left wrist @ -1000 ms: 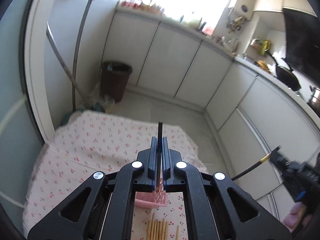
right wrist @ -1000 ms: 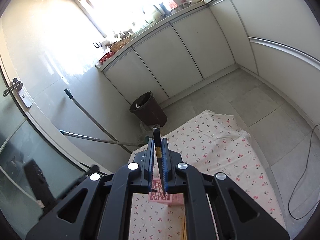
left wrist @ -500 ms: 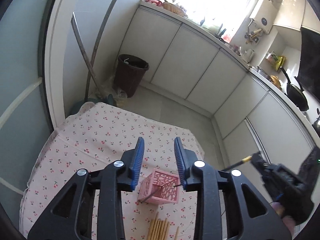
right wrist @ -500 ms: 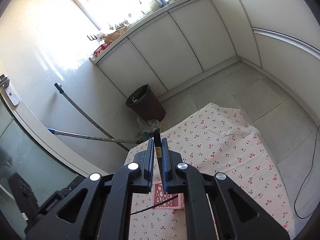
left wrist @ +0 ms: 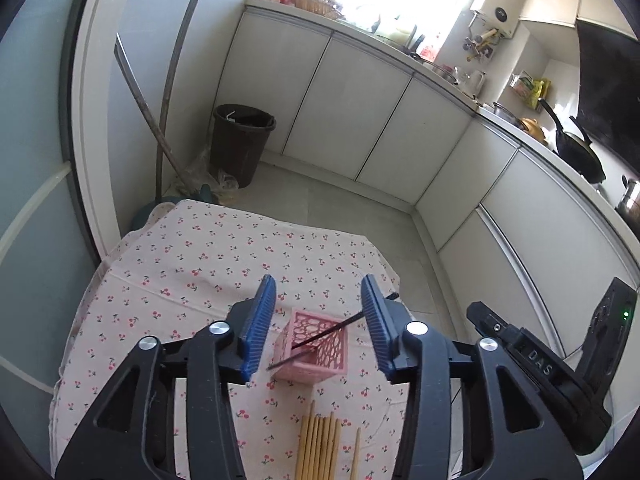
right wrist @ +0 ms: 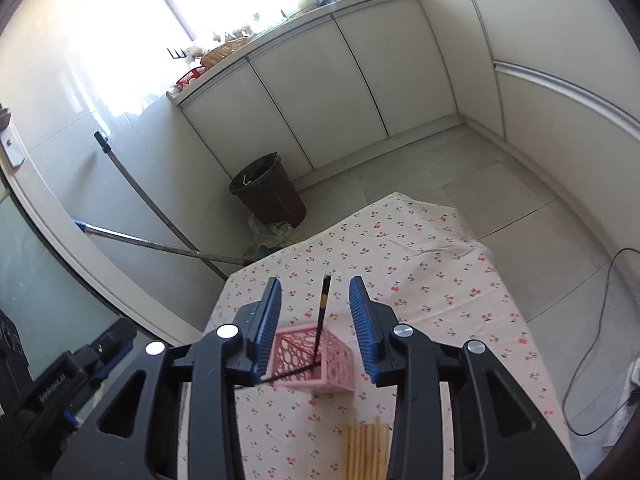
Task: Organize utensils
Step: 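Lower the black stick into the pink basket with the left gripper while the right drops the pen in, then move both open grippers back over the wooden chopsticks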
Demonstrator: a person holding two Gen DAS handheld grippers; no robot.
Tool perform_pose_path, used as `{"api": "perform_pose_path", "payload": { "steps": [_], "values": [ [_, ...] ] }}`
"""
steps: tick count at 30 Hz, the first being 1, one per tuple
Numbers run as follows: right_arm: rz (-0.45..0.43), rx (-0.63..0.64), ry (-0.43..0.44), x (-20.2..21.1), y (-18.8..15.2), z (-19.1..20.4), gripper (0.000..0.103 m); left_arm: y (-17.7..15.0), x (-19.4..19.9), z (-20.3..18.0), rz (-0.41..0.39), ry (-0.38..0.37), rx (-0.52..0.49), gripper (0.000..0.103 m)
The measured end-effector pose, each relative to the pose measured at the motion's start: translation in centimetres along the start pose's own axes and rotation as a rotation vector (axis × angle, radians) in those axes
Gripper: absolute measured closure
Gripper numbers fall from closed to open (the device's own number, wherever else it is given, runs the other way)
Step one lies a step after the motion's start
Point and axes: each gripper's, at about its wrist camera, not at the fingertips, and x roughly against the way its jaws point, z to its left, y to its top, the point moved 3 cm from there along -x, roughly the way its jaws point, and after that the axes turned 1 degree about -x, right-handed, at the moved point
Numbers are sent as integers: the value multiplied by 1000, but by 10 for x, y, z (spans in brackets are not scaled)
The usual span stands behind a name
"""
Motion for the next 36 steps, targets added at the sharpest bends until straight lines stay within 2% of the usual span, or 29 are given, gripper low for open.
{"api": "perform_pose_path", "payload": {
  "steps": [1,6,7,8,10,12,14,19,22,25,28,36],
  "values": [
    [2,7,-5,4,-4,-1,50,-3,2,1,2,7,-2,55],
    [25,41,-60,25,-37,-11,31,-27,13,8,29,31,3,44],
    [40,45,-73,27,-44,-15,25,-34,14,11,42,37,6,38],
    [60,44,-92,29,-52,-20,24,-39,13,13,56,41,8,34],
    [96,24,-114,33,-65,-31,14,-58,6,19,114,50,15,29],
    [148,-7,-147,34,-80,-47,9,-79,-6,24,203,65,20,23],
    [203,-20,-181,33,-94,-60,8,-96,-18,26,275,71,27,13],
    [353,-7,-285,18,-128,-98,8,-149,-61,30,506,114,-10,9],
    [458,-80,-246,11,-145,-119,8,-171,-81,31,569,172,-44,9],
    [496,-185,-223,12,-151,-139,8,-184,-99,28,613,195,-49,9],
    [494,-222,-224,15,-151,-149,8,-191,-115,26,636,219,-41,9],
    [487,-267,-189,22,-143,-156,8,-196,-147,21,615,356,-121,10]
  ]
}}
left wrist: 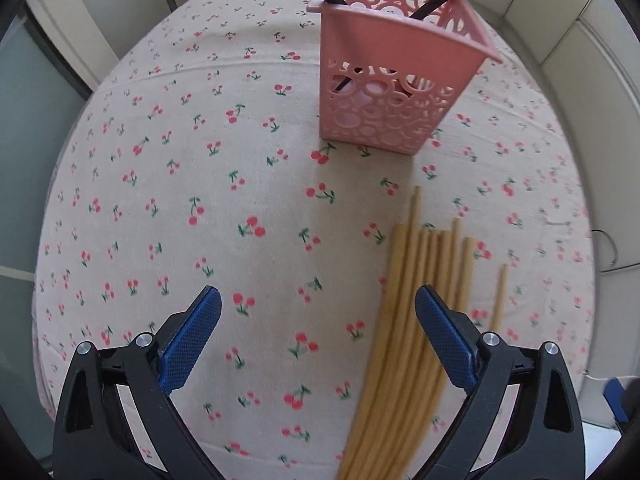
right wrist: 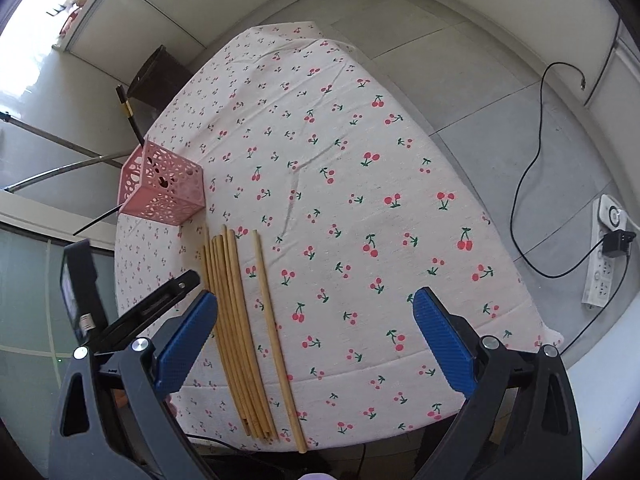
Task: Organize utensils
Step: 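Move both open grippers back over the wooden chopsticks, then grasp one wooden chopstick with the left gripper while the right grasps another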
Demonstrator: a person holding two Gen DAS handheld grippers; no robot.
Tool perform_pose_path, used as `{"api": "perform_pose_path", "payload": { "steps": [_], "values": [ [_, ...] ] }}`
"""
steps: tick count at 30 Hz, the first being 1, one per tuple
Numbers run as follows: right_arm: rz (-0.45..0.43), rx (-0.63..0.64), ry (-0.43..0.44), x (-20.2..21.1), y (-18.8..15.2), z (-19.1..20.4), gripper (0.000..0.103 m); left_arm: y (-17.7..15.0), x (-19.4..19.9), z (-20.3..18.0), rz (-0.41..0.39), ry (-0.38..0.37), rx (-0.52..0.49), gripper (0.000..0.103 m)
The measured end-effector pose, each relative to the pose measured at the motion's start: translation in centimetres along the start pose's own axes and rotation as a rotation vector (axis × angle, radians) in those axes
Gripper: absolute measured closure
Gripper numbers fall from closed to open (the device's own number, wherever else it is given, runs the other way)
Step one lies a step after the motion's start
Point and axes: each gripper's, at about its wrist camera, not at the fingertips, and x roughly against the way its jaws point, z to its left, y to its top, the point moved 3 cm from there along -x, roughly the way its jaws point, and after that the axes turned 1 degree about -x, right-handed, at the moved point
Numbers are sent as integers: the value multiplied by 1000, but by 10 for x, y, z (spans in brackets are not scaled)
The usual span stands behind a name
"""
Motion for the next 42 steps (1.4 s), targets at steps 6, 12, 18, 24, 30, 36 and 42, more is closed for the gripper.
{"api": "perform_pose_path", "payload": {
  "steps": [6,12,18,24,30,36,42],
  "values": [
    [19,-1,8,-3,-1,2,8,9,-11,-3,0,18,1,14],
    [13,-1,-2,-3,-1,1,8,17,-25,-11,22,16,-23,38],
    [15,-24,-7,-10,2,3,8,13,-24,-32,-12,-19,-120,80],
    [50,-16,-50,-32,2,16,8,5,-19,-20,2,-73,-112,97],
    [76,0,-93,-59,2,31,8,6,9,6,-65,-114,-51,97],
    [82,13,-135,-86,3,44,14,4,46,36,-147,-151,-10,96],
    [67,79,-212,-108,5,60,40,3,75,69,-178,-161,15,96]
  ]
}}
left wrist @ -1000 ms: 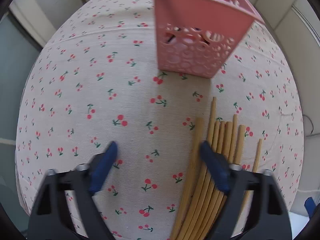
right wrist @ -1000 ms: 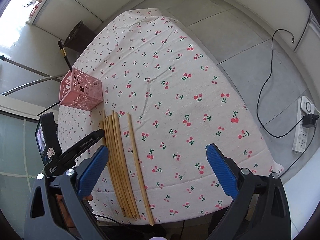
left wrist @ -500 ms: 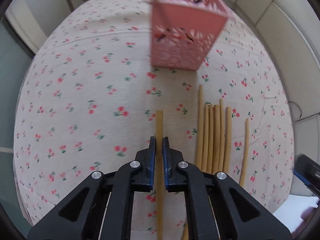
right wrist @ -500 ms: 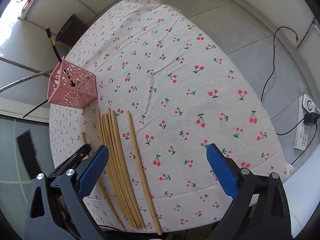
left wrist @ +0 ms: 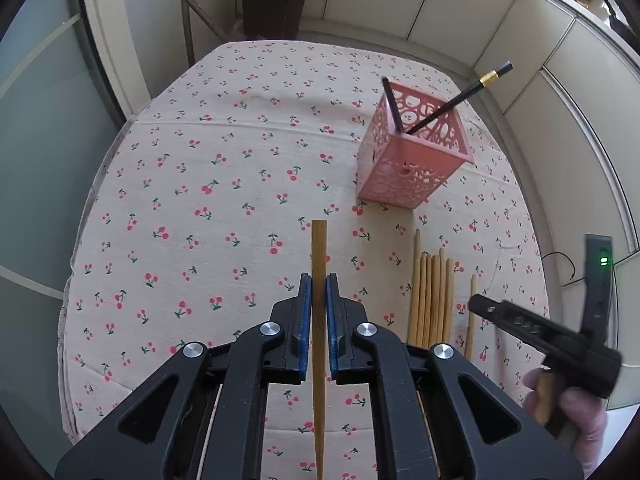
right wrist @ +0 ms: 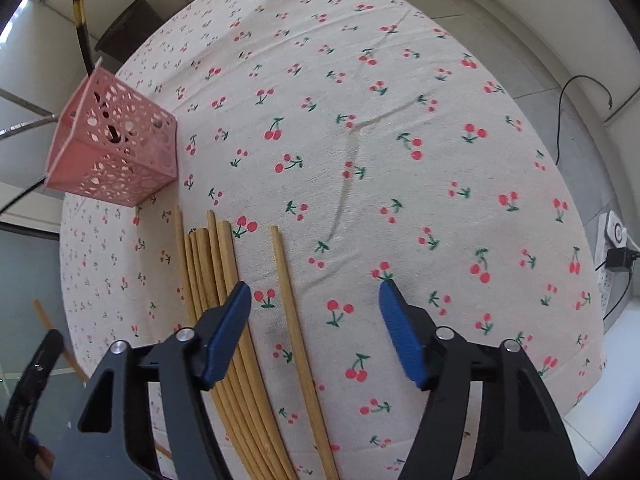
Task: Organize utensils
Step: 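Grasp one wooden chopstick with the left gripper while the right grasps another, then carry both chopsticks over the pink basket and open both grippers to drop them in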
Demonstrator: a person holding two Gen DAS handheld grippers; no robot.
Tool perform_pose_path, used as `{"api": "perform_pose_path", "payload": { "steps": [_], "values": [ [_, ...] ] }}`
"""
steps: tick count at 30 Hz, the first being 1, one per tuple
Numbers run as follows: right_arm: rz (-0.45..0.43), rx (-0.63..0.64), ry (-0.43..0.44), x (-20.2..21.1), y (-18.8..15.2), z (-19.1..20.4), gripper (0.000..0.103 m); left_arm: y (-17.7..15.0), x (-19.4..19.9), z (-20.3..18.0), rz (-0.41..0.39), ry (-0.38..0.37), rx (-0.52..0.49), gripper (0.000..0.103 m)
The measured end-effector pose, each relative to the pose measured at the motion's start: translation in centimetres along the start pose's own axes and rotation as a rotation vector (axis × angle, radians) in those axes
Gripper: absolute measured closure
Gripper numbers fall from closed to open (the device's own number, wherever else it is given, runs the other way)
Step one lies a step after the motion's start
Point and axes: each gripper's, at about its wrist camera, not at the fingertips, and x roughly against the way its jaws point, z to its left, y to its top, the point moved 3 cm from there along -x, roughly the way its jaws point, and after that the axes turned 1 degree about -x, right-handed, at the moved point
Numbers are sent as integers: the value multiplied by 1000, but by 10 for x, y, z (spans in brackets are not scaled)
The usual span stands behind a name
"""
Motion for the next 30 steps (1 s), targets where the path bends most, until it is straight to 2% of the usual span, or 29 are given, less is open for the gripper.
{"api": "perform_pose_path", "payload": {
  "steps": [1,3,6,7,13,23,30],
  "values": [
    [-19,20,-15,0,0,4,51,0,1,1,-2,0,1,96],
    [-40,90,-48,-3,1,17,68,1,4,3,-10,-2,3,96],
    [-76,166,-68,-6,-1,30,92,3,7,4,-25,-5,5,96],
    [-77,176,-63,-6,-2,33,97,3,8,5,-30,-7,7,96],
    [-119,169,44,13,-3,33,98,8,25,10,-98,-39,29,96],
    [-339,167,232,122,-13,9,98,2,85,-2,-240,-107,-32,96],
    [-445,161,285,174,-30,-6,98,-13,117,-6,-307,-136,-31,96]
  ]
}}
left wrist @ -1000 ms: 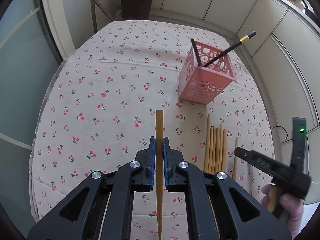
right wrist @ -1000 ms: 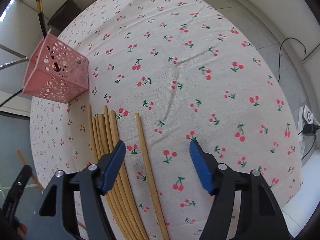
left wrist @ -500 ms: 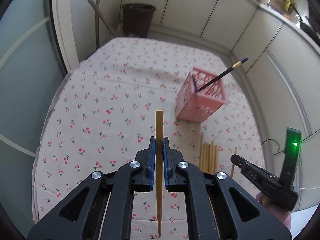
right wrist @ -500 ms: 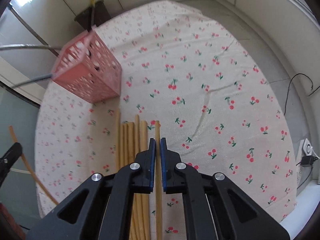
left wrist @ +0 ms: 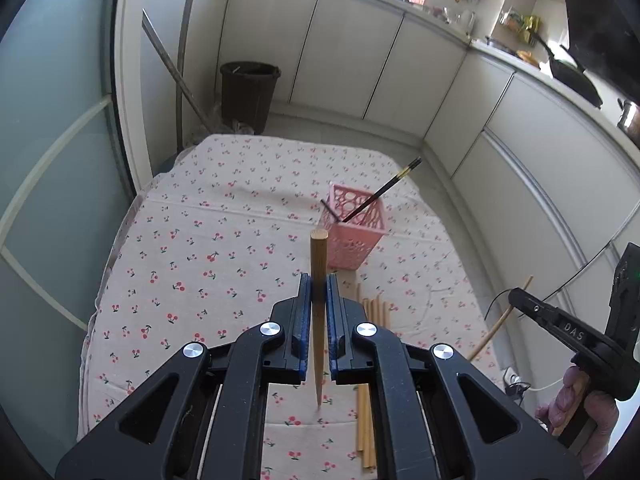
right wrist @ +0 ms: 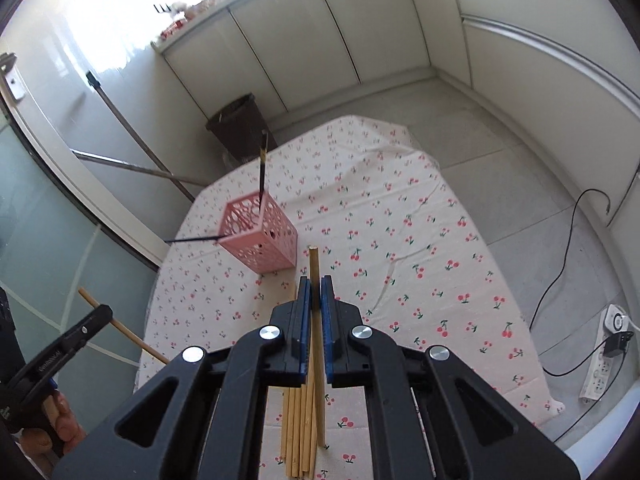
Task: Organize utensils
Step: 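Carry both chopsticks over the pink basket and open both grippers to drop them in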
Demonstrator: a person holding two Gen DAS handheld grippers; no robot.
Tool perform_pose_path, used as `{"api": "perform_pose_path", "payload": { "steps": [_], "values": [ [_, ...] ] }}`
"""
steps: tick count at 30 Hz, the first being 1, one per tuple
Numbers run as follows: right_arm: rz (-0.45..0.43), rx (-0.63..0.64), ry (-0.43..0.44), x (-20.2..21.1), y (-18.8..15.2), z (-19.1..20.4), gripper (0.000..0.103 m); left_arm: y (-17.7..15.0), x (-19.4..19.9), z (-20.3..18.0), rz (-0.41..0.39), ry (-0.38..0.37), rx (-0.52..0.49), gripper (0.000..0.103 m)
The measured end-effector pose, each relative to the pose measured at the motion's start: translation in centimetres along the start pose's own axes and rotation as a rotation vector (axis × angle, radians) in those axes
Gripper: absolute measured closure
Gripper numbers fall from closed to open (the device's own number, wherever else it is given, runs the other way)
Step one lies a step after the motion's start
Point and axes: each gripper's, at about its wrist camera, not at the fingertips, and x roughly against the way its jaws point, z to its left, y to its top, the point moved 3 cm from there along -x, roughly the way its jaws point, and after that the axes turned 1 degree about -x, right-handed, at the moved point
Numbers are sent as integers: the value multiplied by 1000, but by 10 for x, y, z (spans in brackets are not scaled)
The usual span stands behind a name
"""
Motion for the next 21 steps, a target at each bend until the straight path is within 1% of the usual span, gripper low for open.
{"api": "perform_pose_path", "payload": {
  "steps": [2,6,10,12,15,18,20,21],
  "values": [
    [-25,-5,13,12,8,1,98,7,11,-5,-31,-10,2,96],
    [-95,-33,44,36,35,4,98,35,30,-15,-96,-44,18,96],
    [-157,-82,86,53,76,11,98,78,42,-28,-157,-79,44,96],
    [-184,-87,97,59,94,16,98,102,46,-34,-197,-81,53,96],
    [-235,-80,106,69,122,30,98,129,44,-40,-236,-73,69,96],
    [-262,-72,115,71,142,40,98,146,34,-43,-256,-58,91,96],
    [-272,-70,119,68,154,46,98,156,19,-41,-272,-40,116,96],
    [-275,-68,119,67,158,48,98,159,8,-39,-263,-42,133,96]
  ]
}}
